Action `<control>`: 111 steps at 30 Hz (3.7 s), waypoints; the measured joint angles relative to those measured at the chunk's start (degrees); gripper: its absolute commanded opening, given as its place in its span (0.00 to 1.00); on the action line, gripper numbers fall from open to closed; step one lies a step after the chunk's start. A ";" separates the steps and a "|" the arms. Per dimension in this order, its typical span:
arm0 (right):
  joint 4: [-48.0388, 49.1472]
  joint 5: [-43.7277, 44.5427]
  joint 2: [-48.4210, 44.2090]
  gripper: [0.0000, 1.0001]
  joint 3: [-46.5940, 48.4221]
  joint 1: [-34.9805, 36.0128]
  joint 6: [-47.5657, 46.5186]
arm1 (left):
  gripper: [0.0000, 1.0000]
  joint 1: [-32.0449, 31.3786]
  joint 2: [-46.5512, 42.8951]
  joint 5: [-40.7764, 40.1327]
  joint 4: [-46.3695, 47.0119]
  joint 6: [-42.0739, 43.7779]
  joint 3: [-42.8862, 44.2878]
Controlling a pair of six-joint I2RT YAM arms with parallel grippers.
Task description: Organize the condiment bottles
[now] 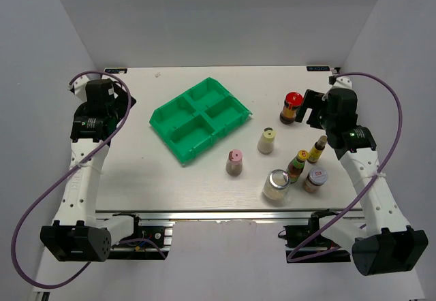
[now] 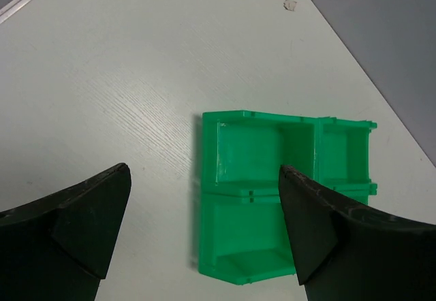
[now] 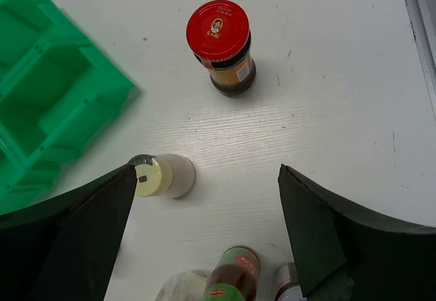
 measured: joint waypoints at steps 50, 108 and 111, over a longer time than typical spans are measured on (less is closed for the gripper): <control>-9.05 21.94 -13.75 0.60 -22.14 22.56 16.46 | 0.98 0.00 5.22 22.69 21.07 14.58 -4.44; 16.15 1.42 64.11 0.00 62.31 26.29 -8.02 | 0.98 0.00 8.35 16.02 21.99 14.53 -5.05; 20.17 1.55 67.73 0.00 62.45 27.78 -8.68 | 0.98 0.00 8.35 16.06 22.23 14.64 -5.05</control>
